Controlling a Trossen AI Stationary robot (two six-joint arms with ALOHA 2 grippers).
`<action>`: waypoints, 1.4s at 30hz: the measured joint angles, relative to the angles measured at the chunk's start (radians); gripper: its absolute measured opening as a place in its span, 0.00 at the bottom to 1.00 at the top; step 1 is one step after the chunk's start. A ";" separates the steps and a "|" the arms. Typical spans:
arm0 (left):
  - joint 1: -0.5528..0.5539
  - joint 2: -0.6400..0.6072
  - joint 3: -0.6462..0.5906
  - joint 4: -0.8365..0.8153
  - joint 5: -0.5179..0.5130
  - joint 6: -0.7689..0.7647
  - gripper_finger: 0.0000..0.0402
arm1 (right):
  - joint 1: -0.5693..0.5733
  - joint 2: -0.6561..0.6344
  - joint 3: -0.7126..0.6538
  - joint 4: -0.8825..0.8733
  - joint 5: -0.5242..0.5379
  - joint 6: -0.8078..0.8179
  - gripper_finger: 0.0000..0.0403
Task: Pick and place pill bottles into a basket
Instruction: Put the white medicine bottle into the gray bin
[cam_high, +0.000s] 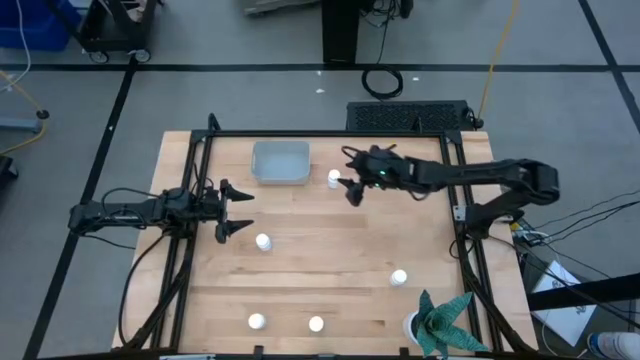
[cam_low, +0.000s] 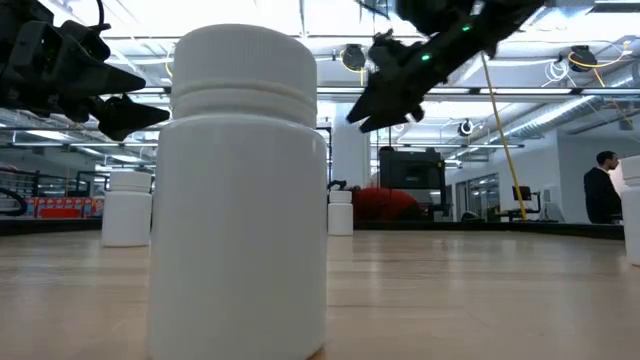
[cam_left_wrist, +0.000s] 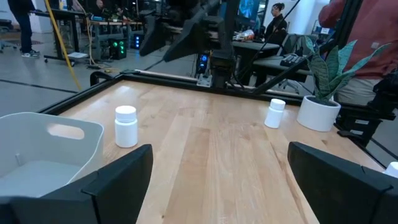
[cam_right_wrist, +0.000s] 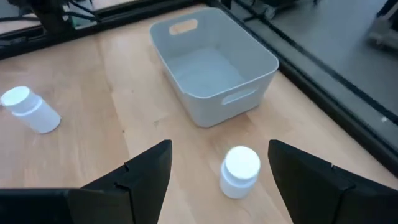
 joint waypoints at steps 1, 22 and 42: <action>0.000 0.000 0.000 0.000 0.000 0.000 0.94 | -0.007 0.022 0.021 -0.014 -0.009 0.000 0.64; 0.000 0.000 0.000 -0.003 0.000 0.000 0.94 | -0.083 0.251 0.140 -0.074 -0.009 0.034 0.78; 0.000 0.000 0.000 -0.002 0.000 0.000 0.94 | -0.093 0.345 0.139 -0.050 -0.012 0.046 0.78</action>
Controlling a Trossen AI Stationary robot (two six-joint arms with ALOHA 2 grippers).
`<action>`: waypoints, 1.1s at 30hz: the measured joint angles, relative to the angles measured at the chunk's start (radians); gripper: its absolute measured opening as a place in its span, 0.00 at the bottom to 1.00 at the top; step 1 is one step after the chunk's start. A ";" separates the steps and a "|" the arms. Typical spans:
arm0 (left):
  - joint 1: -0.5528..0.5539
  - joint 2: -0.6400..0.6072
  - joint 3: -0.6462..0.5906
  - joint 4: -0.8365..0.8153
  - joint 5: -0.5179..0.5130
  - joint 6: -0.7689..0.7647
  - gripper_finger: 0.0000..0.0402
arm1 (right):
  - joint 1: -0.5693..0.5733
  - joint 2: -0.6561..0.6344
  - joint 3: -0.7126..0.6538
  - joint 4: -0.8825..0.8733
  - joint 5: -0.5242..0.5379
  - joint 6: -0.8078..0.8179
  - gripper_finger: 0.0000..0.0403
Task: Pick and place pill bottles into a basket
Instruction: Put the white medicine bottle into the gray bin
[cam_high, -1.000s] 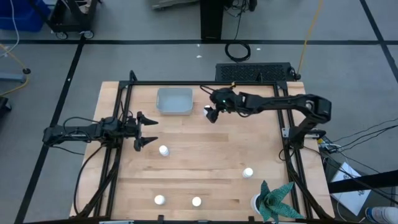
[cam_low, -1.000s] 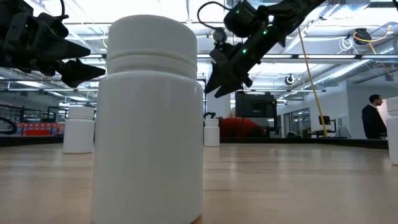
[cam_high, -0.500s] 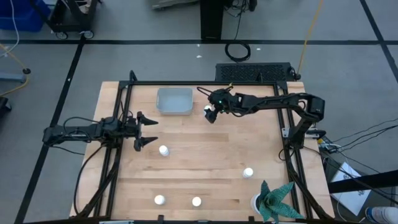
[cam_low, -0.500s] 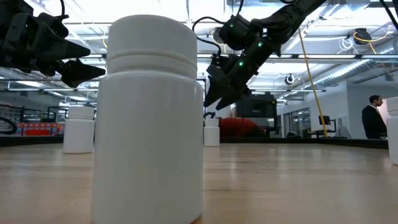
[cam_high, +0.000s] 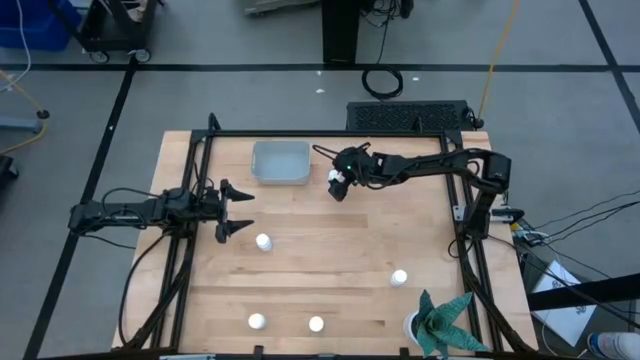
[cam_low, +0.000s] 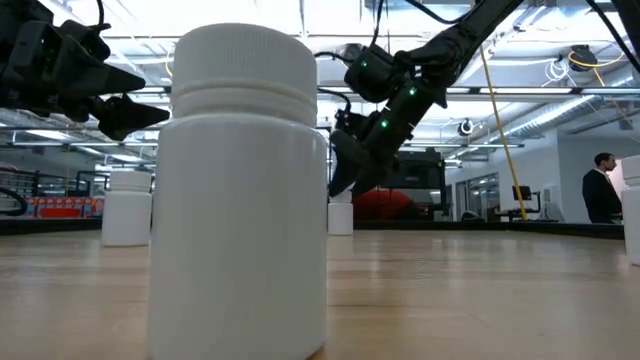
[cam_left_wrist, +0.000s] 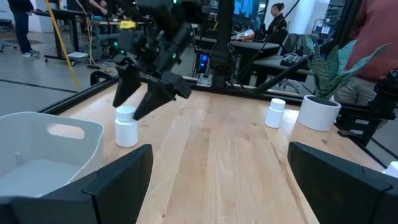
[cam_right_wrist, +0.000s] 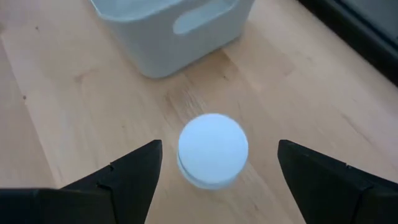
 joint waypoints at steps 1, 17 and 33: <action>0.000 0.000 0.000 -0.001 0.000 0.000 0.94 | -0.002 0.005 0.001 0.009 0.000 0.003 0.78; 0.000 0.000 0.000 0.000 0.000 0.000 0.94 | -0.010 0.030 0.000 0.034 -0.050 0.011 0.66; 0.000 0.000 0.000 0.000 0.000 0.000 0.94 | -0.008 0.030 0.000 0.048 -0.045 -0.044 0.37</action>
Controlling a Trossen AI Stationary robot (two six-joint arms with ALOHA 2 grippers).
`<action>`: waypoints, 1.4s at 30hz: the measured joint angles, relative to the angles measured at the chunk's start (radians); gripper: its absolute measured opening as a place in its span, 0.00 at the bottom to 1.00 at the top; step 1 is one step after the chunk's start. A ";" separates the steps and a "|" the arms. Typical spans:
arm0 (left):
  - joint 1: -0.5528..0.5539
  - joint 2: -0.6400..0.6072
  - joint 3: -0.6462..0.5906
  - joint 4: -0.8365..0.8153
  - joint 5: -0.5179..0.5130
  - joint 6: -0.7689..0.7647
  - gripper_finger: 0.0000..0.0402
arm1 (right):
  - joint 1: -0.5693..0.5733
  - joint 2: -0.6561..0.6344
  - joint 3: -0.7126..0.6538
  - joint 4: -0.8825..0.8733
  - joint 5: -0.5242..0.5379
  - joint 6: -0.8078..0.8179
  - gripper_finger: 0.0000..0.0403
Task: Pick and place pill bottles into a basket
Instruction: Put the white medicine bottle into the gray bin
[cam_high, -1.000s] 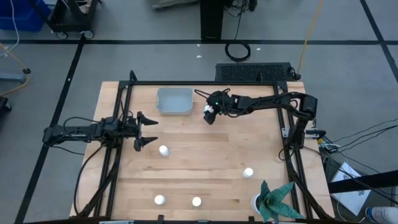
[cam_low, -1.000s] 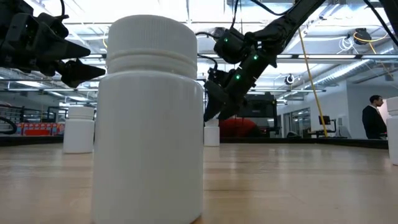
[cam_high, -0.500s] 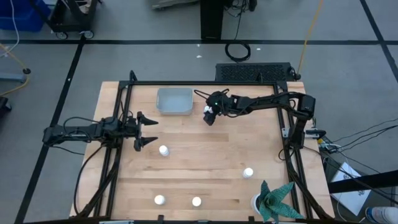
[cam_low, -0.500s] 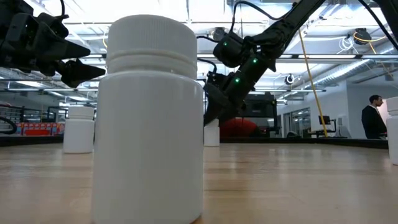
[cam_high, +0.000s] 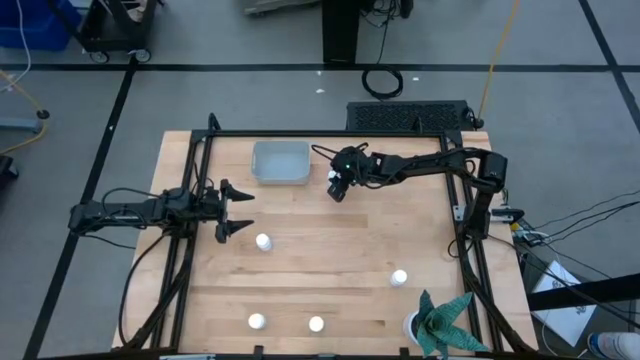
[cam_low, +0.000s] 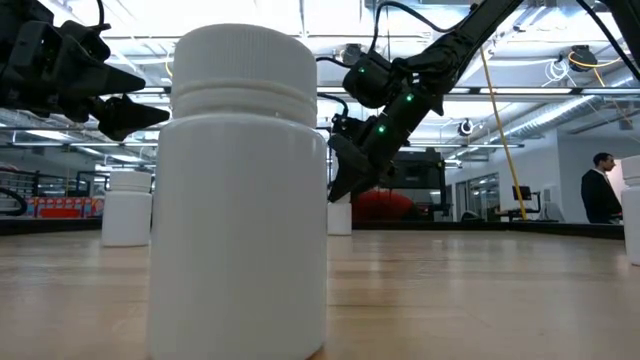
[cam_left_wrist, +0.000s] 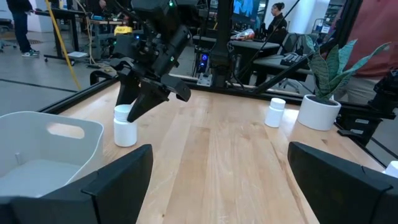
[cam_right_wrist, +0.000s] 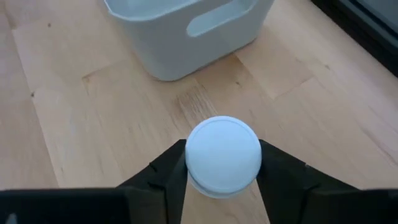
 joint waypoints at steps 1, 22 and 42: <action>0.000 0.000 0.000 0.000 0.000 0.000 0.94 | 0.000 0.000 0.000 0.003 0.000 0.001 0.37; 0.000 0.000 0.000 0.000 0.000 0.000 0.94 | 0.038 -0.163 0.000 0.242 0.026 -0.096 0.37; 0.000 0.000 0.000 0.000 0.000 0.000 0.94 | 0.066 -0.097 0.218 0.259 -0.008 -0.146 0.37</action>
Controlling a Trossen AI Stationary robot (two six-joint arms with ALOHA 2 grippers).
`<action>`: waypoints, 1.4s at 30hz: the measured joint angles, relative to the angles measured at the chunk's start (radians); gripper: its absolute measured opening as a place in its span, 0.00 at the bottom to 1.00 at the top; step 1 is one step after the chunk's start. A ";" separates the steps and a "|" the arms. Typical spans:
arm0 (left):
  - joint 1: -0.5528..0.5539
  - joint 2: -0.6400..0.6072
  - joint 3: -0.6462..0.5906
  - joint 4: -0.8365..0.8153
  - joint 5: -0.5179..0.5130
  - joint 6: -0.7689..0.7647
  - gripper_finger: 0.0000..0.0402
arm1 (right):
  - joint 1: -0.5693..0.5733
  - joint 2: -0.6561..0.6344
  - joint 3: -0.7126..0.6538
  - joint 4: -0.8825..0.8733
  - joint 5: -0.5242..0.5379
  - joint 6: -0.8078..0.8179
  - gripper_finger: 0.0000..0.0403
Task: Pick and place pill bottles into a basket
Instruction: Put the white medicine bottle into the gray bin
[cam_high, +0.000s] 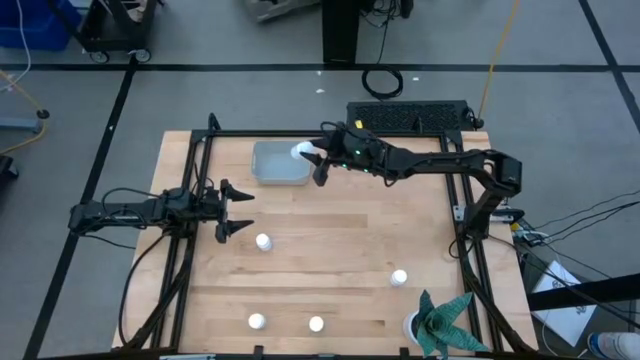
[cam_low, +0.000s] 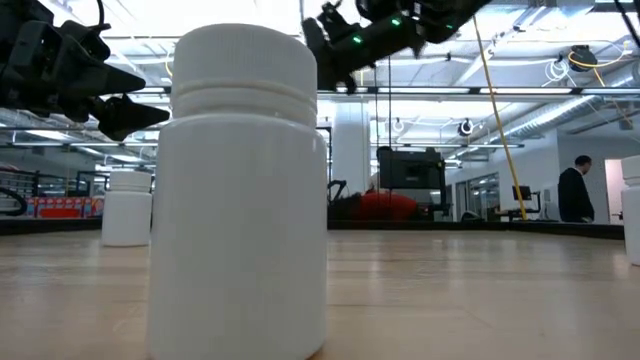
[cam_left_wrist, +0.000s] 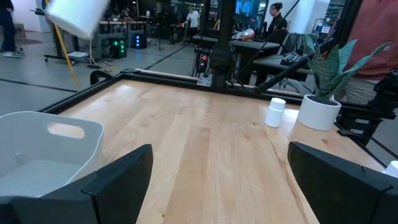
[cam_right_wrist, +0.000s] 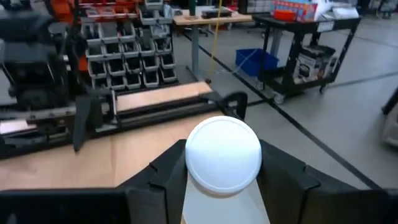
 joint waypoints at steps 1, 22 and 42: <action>0.000 0.000 0.000 0.001 0.000 0.000 0.94 | 0.000 0.011 0.028 -0.043 0.000 -0.007 0.37; 0.000 0.000 0.000 0.001 0.000 0.000 0.94 | -0.104 0.459 0.547 -0.592 -0.103 -0.029 0.37; 0.000 0.000 0.000 0.000 0.000 0.000 0.94 | -0.086 0.539 0.567 -0.641 -0.100 0.044 0.37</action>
